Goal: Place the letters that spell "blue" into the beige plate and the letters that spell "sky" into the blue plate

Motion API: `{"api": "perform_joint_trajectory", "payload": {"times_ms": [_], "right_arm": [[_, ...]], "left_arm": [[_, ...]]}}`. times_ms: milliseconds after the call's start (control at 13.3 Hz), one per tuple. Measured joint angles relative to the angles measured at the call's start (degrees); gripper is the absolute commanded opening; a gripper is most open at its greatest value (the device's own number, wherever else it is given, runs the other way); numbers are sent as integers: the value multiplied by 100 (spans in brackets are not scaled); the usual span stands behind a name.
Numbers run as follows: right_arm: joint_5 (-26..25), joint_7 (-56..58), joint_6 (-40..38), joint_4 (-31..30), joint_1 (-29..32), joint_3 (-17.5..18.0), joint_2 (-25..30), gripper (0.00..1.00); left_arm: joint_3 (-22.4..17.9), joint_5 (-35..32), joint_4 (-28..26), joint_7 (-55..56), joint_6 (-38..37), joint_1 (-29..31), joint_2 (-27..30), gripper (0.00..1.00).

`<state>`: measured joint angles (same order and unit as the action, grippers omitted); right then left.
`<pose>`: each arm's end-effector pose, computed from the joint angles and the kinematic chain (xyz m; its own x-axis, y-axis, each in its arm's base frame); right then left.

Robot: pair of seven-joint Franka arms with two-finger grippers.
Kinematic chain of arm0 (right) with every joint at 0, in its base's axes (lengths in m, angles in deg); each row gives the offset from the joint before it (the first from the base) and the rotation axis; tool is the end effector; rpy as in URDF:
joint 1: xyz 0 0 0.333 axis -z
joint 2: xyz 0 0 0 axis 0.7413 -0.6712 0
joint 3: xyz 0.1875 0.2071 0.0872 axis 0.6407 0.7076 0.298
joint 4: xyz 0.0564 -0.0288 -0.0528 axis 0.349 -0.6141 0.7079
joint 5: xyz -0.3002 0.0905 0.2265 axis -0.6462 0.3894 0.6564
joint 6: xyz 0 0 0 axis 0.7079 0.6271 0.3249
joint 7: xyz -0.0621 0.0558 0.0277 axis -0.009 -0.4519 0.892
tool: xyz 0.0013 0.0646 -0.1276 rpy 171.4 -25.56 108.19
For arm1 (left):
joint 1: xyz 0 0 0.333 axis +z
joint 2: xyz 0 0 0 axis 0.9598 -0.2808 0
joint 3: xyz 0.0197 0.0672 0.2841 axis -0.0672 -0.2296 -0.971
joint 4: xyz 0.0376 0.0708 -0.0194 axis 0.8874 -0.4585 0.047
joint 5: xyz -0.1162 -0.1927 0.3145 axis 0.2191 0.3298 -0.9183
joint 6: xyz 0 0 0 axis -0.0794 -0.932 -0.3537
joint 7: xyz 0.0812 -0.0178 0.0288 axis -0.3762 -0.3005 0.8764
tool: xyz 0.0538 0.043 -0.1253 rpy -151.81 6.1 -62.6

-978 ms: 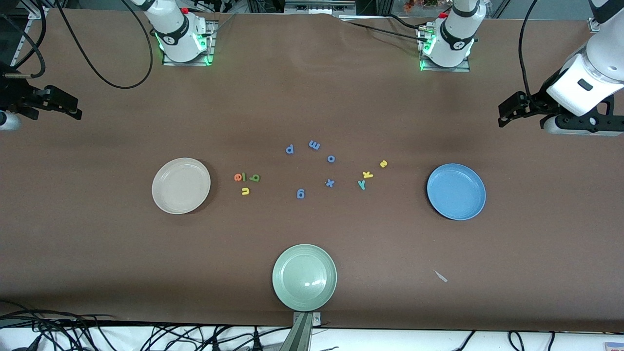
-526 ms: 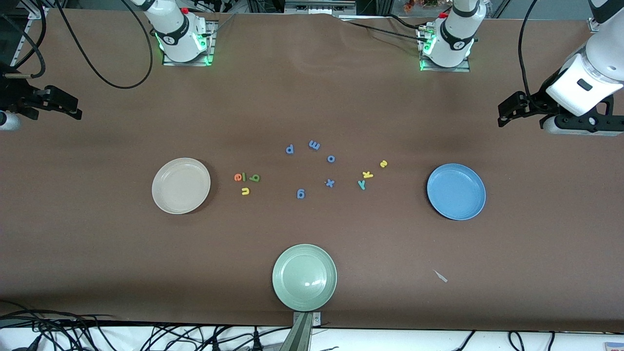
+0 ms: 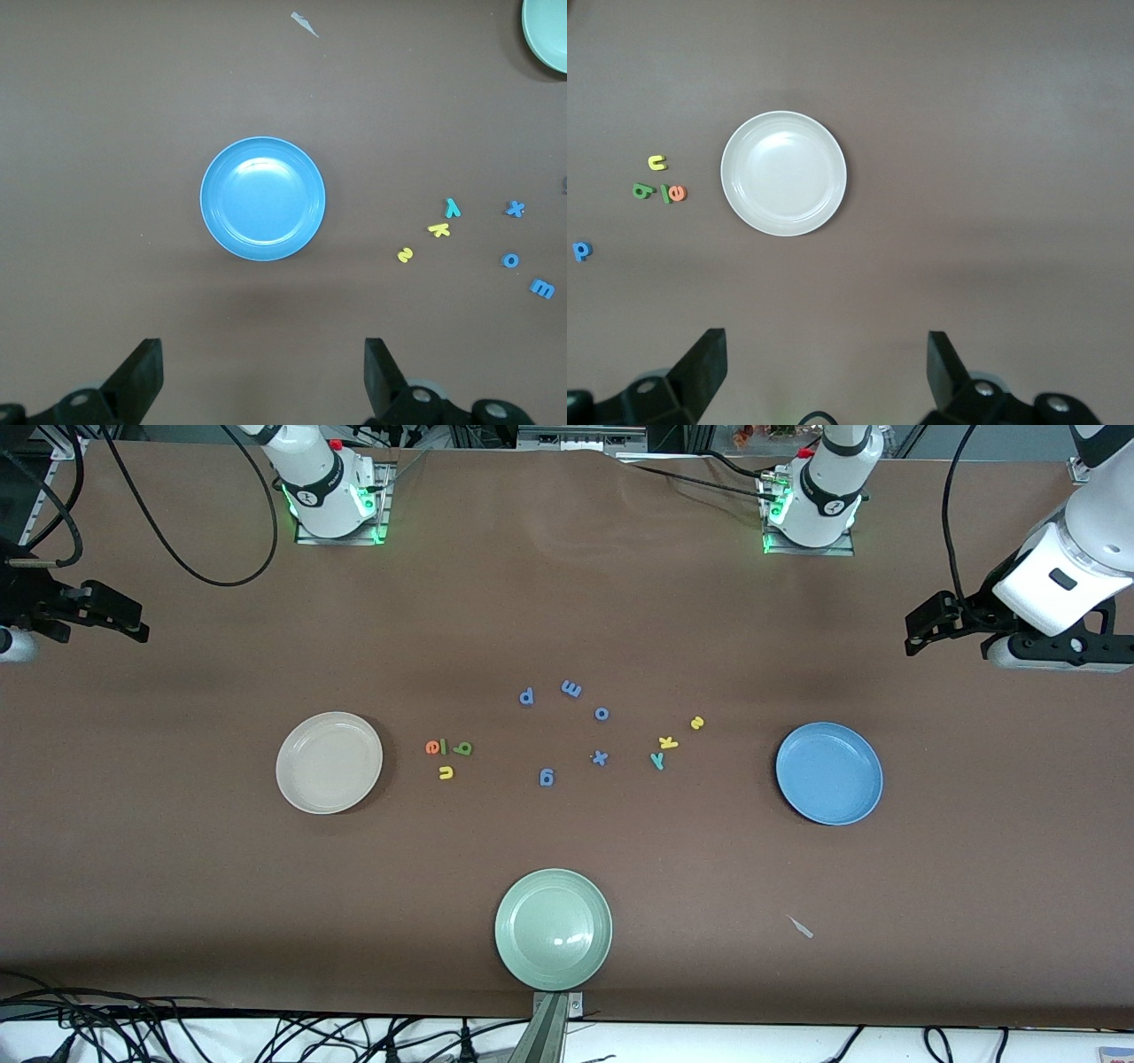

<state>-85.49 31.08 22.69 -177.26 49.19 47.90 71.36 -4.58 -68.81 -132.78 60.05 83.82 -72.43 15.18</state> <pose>0.5478 -0.0145 0.5458 0.9977 0.0204 -0.0648 0.0211 -0.9997 0.0104 0.5406 -0.0557 0.5337 0.9996 -0.0148 -0.0259 -0.0144 -0.9997 0.0177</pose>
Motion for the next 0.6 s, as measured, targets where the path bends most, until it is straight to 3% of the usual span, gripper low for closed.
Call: {"api": "perform_joint_trajectory", "payload": {"times_ms": [602], "right_arm": [[0, 0, 0, 0, 0, 0, 0, 100]], "left_arm": [[0, 0, 0, 0, -36, 0, 0, 100]]}}
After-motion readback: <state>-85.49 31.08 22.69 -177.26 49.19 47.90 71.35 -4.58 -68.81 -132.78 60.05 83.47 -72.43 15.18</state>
